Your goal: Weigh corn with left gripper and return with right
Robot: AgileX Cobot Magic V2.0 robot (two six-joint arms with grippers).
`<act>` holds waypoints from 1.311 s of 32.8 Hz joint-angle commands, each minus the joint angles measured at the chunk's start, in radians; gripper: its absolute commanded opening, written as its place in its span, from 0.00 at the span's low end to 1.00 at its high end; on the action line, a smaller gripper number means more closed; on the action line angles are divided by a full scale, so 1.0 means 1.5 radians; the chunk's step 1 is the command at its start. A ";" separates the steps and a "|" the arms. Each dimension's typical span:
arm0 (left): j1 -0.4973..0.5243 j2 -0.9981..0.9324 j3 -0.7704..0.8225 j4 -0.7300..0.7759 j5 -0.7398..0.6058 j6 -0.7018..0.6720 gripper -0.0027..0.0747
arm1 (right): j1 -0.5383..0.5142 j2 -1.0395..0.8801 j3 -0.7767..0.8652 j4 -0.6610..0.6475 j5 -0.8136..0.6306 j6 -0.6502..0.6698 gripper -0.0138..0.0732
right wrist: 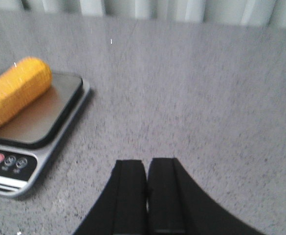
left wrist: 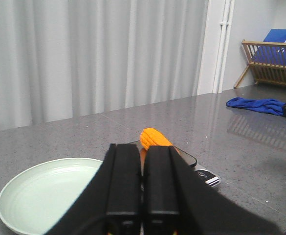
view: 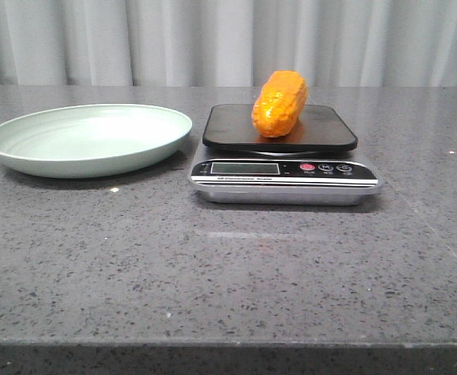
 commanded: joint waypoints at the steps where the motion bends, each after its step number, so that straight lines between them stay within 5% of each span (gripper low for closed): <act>1: -0.004 0.009 -0.016 0.005 -0.051 0.000 0.20 | 0.004 0.038 -0.023 0.015 -0.042 -0.001 0.35; 9: -0.004 0.009 -0.016 0.005 -0.051 0.000 0.20 | 0.008 0.087 -0.046 0.050 -0.044 -0.001 0.38; 19: -0.004 0.009 -0.016 0.005 -0.050 0.000 0.20 | 0.086 0.153 -0.165 0.084 0.010 -0.001 0.83; 31: -0.004 0.009 -0.016 0.005 -0.050 0.000 0.20 | 0.236 0.360 -0.399 0.089 0.106 0.059 0.84; 43: -0.004 0.009 -0.016 0.005 -0.050 0.000 0.20 | 0.291 0.610 -0.681 -0.083 0.302 0.331 0.83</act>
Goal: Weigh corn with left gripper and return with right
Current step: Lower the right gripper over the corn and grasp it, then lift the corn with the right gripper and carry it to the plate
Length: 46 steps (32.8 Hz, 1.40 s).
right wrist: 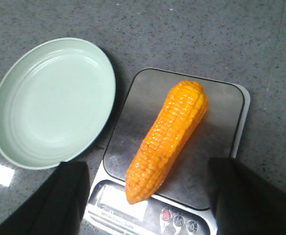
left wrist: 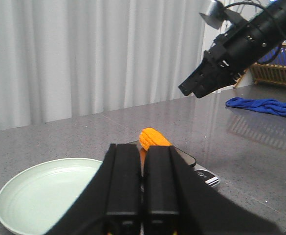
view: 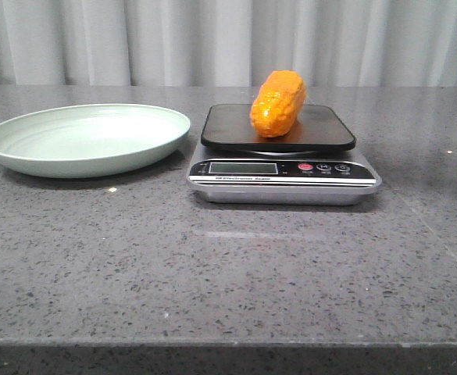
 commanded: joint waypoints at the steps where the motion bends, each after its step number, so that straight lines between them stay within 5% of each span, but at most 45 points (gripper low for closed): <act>1: -0.004 0.009 -0.016 0.005 -0.050 0.000 0.20 | 0.023 0.050 -0.104 -0.094 0.045 0.102 0.83; 11: -0.004 0.009 -0.016 0.005 -0.050 0.000 0.20 | 0.049 0.213 -0.236 -0.199 0.193 0.288 0.83; 27: -0.004 0.009 -0.016 0.005 -0.050 0.000 0.20 | 0.049 0.353 -0.311 -0.208 0.202 0.292 0.82; 35: -0.004 0.009 -0.016 0.005 -0.050 0.000 0.20 | 0.049 0.362 -0.321 -0.203 0.195 0.291 0.43; 46: -0.004 0.009 -0.016 0.005 -0.050 0.000 0.20 | 0.113 0.362 -0.433 -0.137 0.133 0.177 0.41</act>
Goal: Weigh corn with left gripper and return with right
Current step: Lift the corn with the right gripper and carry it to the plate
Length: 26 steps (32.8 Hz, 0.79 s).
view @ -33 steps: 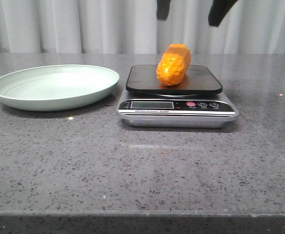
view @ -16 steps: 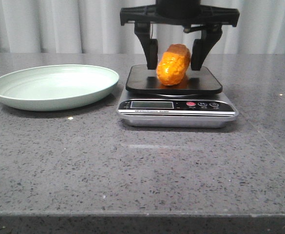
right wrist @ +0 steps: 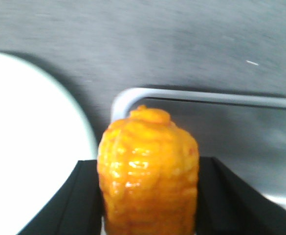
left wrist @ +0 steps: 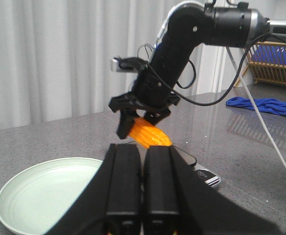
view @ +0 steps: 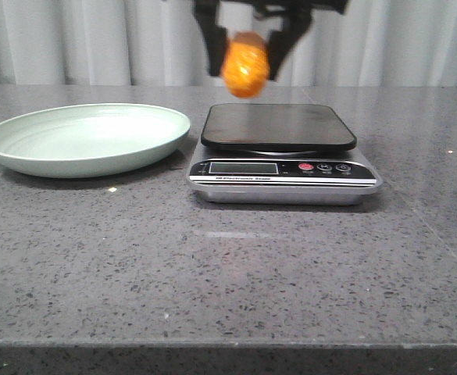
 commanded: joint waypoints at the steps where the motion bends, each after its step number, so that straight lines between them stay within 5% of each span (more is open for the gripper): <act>1: -0.004 0.009 -0.017 0.005 -0.050 0.000 0.20 | 0.031 -0.039 -0.038 0.012 -0.073 -0.035 0.41; 18: -0.004 0.009 -0.017 0.005 -0.050 0.000 0.20 | 0.071 0.056 -0.039 0.052 -0.205 -0.035 0.42; 26: -0.004 0.009 -0.017 0.005 -0.050 0.000 0.20 | 0.071 0.071 -0.045 0.060 -0.223 -0.035 0.77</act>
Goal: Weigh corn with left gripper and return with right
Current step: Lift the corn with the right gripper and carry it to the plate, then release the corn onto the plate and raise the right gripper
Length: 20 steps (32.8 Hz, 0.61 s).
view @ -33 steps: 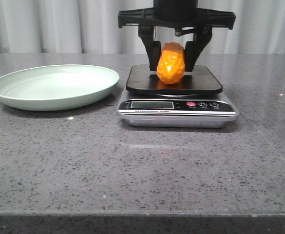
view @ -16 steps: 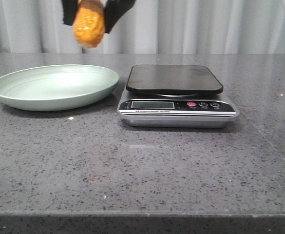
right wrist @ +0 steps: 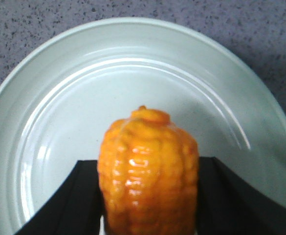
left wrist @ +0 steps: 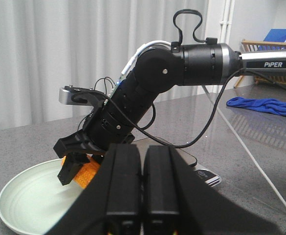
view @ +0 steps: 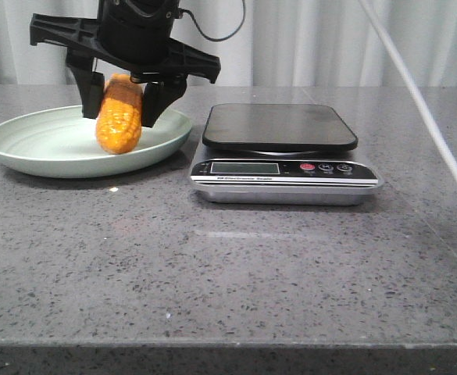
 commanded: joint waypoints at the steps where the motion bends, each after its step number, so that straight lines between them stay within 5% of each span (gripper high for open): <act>1: -0.004 0.009 -0.017 0.005 -0.050 0.000 0.20 | 0.001 -0.044 -0.025 -0.002 -0.037 -0.007 0.80; 9: -0.004 0.009 -0.017 0.005 -0.050 0.000 0.20 | -0.001 -0.063 -0.077 -0.002 0.045 -0.013 0.87; 20: -0.004 0.009 -0.017 0.005 -0.050 0.000 0.20 | -0.009 -0.190 -0.083 0.031 0.131 -0.208 0.87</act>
